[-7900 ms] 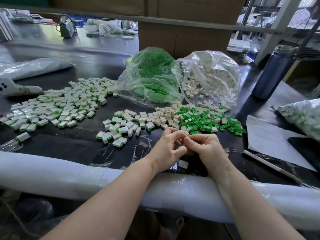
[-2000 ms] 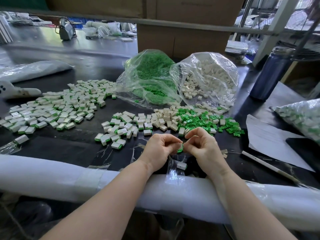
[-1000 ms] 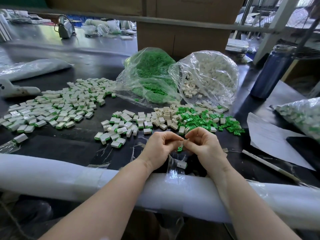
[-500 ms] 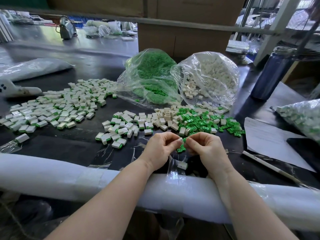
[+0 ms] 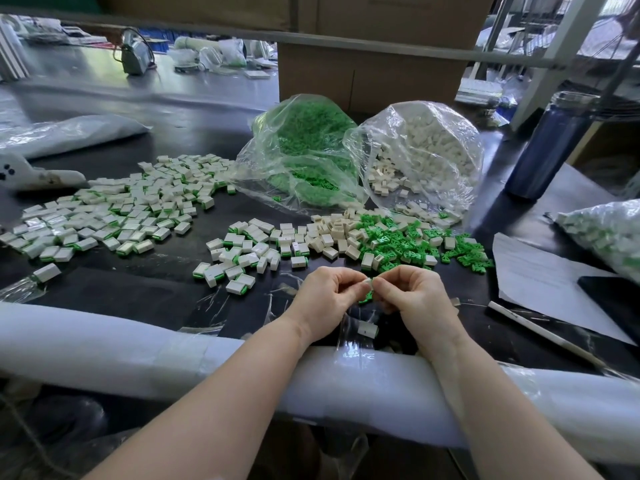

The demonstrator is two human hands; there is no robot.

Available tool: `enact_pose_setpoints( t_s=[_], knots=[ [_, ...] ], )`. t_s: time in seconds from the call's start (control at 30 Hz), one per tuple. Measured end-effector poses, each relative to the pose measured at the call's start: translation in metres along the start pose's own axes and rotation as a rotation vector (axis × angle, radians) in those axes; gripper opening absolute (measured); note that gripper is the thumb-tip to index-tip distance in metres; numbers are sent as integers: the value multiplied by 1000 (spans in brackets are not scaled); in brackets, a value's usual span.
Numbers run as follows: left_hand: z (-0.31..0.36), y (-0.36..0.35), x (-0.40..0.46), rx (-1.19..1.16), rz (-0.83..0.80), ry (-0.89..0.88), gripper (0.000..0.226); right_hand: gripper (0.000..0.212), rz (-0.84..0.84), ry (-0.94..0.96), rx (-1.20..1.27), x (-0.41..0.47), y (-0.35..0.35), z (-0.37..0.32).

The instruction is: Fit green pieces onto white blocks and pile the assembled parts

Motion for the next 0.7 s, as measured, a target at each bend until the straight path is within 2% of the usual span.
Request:
enact_pose_setpoints(
  t_s=[0.13, 0.33, 0.47, 0.53, 0.7],
  knots=[
    [1, -1, 0, -107, -8, 27, 16, 15, 22, 20, 54, -1, 2, -1],
    [0, -1, 0, -37, 28, 40, 11, 18, -16, 38, 55, -2, 0, -5],
    [2, 0, 0, -82, 18, 25, 14, 10, 52, 16, 119, -2, 3, -4],
    [3, -1, 0, -101, 16, 8, 16, 6, 22, 2, 118, -2, 1, -4],
    [4, -1, 0, -108, -20, -19, 18, 22, -136, -23, 145, -3, -7, -10]
  ],
)
Point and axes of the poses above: each hand's wrist, its own x-axis towards the middle knuckle, its own y-axis out of the back of the hand, z = x × y, the point moved 2 cm from there along x, towards the middle knuckle, and after that the axes turned 12 degrees about y, right-handed, at the moved point
